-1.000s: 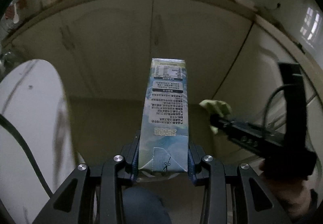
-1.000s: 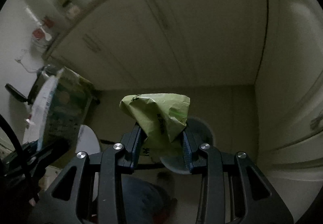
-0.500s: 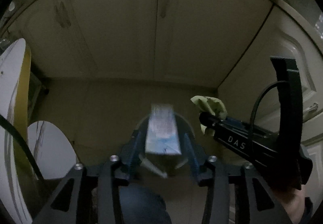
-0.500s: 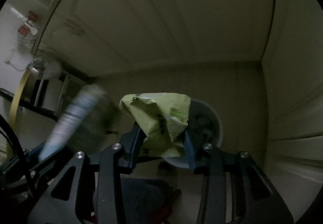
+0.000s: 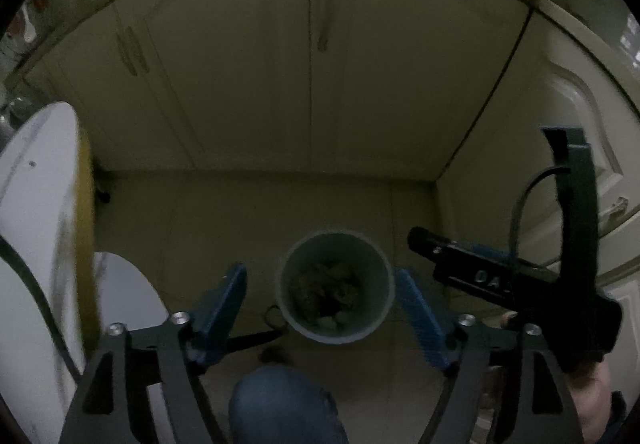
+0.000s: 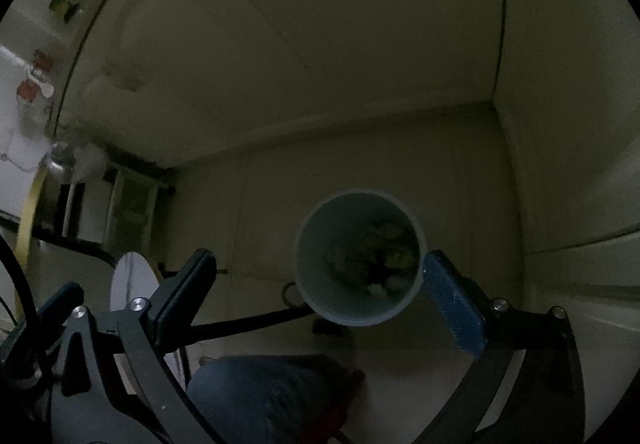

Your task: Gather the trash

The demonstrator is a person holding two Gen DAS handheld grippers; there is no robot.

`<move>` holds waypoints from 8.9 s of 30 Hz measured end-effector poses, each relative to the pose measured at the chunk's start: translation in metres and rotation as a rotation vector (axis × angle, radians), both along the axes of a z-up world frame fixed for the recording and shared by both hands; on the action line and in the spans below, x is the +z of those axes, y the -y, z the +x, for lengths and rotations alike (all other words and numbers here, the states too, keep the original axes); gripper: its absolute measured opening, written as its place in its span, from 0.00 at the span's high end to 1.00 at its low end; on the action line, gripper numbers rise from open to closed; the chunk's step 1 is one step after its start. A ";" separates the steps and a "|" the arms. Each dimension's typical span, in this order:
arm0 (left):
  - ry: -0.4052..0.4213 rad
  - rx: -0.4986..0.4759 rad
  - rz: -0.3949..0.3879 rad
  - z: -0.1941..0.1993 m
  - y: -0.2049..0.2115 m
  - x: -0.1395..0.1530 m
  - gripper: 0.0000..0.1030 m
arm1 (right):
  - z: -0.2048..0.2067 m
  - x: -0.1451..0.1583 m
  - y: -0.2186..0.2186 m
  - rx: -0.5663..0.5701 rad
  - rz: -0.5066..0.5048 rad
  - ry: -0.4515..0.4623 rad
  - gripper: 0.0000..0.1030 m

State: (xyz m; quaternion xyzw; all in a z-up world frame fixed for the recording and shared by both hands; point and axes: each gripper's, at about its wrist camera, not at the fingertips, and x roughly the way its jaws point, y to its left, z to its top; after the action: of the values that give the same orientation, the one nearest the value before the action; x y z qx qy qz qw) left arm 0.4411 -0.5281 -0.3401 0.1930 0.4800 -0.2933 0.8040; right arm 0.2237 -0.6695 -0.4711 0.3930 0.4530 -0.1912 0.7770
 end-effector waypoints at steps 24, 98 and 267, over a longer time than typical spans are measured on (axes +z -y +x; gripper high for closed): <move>0.282 0.087 -0.320 -0.081 -0.179 0.142 0.03 | -0.022 0.220 -0.107 0.045 -0.286 0.310 0.00; 0.239 0.692 -0.263 0.092 -0.481 0.114 0.03 | 0.312 0.142 -0.483 0.733 -0.490 0.097 0.26; 0.620 0.569 -0.305 -0.320 -0.424 0.239 0.01 | -0.031 0.368 -0.420 0.398 -0.653 0.622 0.00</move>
State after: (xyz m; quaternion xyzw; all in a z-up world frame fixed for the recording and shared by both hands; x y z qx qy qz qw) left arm 0.1209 -0.1039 -0.1007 0.0113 0.2014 -0.0564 0.9778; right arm 0.1925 -0.2499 -0.1033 0.0731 0.1821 -0.0448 0.9795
